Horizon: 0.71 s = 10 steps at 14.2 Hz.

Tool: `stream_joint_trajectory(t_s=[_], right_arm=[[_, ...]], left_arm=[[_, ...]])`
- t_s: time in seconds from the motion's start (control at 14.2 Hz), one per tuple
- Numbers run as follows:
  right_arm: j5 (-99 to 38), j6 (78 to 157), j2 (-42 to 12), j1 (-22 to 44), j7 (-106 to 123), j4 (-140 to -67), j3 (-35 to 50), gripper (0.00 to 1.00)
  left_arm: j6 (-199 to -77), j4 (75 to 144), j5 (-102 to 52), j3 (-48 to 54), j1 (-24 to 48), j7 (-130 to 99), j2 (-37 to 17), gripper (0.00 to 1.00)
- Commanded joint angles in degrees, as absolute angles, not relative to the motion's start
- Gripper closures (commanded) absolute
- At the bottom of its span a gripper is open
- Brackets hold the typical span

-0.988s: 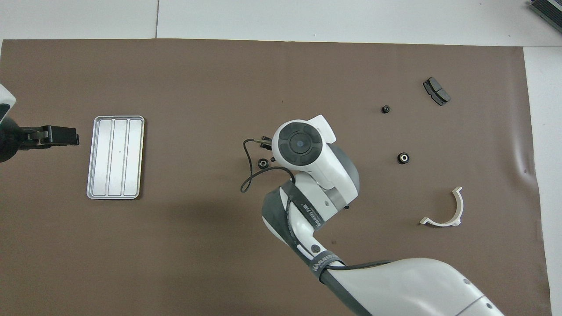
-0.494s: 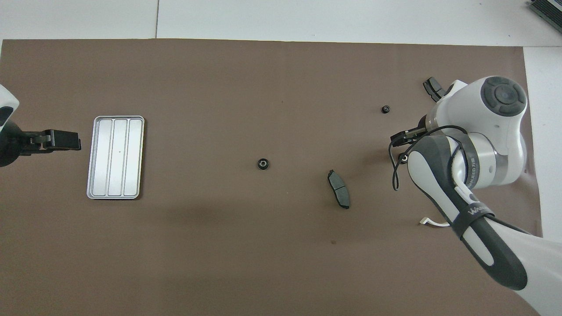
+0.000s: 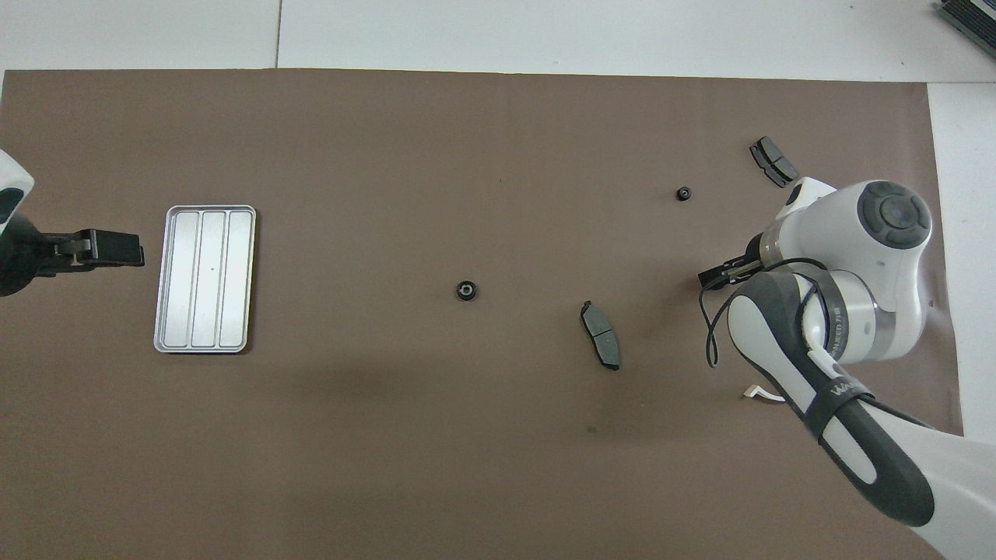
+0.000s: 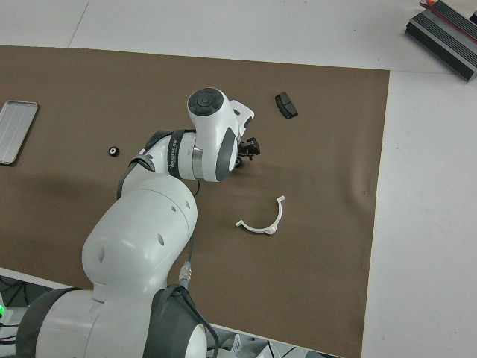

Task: Pick bearing gear from pile to tray
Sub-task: 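Withdraw the right gripper while the left gripper reaches toward the bearing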

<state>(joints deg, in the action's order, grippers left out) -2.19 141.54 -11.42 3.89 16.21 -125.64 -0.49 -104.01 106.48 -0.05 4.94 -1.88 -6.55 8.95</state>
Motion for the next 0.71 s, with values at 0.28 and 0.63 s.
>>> stream_joint_trajectory(t_s=[0.28, 0.63], right_arm=[[-4.1, 145.3, -10.5, 3.2, 19.3, -128.8, 0.1, 0.04], [-4.1, 145.6, -10.6, 3.1, 19.0, -129.5, 0.1, 0.27]], left_arm=[[-98.8, 109.9, -0.9, 5.4, 2.5, -7.4, 12.4, 0.00], [-97.8, 110.0, -1.0, 5.6, 10.0, -13.3, 11.1, 0.00]])
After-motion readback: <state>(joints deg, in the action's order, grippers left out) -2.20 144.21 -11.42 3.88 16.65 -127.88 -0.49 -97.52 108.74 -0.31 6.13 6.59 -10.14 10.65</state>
